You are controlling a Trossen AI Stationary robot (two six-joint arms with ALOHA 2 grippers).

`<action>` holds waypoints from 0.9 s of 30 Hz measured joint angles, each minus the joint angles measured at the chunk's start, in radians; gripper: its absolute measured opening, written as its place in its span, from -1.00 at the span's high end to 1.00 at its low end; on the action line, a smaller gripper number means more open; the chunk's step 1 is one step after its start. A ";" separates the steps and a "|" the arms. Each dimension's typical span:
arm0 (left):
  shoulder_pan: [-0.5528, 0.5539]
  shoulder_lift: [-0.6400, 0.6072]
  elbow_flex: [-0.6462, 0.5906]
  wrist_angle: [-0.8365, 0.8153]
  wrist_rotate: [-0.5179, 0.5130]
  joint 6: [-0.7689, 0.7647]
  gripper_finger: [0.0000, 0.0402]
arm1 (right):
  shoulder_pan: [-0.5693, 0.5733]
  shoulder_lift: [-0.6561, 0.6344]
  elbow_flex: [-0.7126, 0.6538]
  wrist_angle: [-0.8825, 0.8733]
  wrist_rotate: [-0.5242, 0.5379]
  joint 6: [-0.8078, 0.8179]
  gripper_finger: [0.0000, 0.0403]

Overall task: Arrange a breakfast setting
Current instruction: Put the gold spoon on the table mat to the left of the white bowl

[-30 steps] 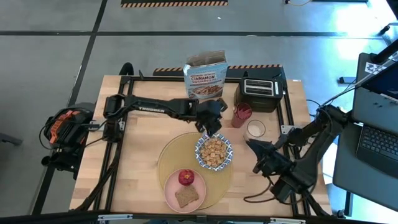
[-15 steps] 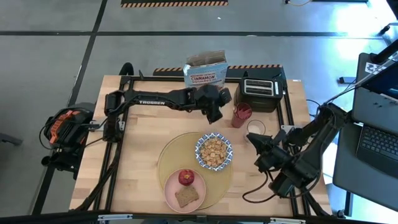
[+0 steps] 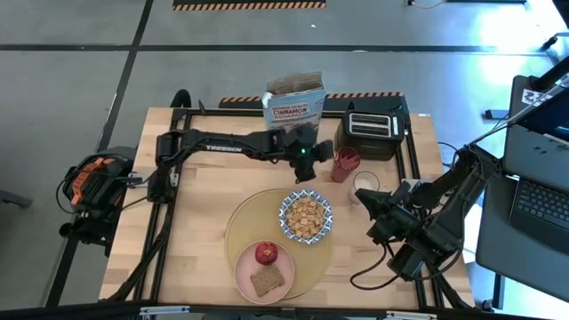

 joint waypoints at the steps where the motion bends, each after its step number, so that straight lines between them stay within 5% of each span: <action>1: -0.002 0.014 0.000 0.005 -0.008 0.014 0.15 | 0.000 0.000 0.000 0.000 0.000 0.000 0.84; 9: 0.009 0.071 0.000 0.171 -0.042 0.069 0.15 | 0.000 0.000 0.000 0.000 0.001 0.001 0.84; 27: 0.007 0.073 0.000 0.161 0.016 0.066 0.22 | 0.000 0.000 0.000 0.000 -0.002 0.000 0.84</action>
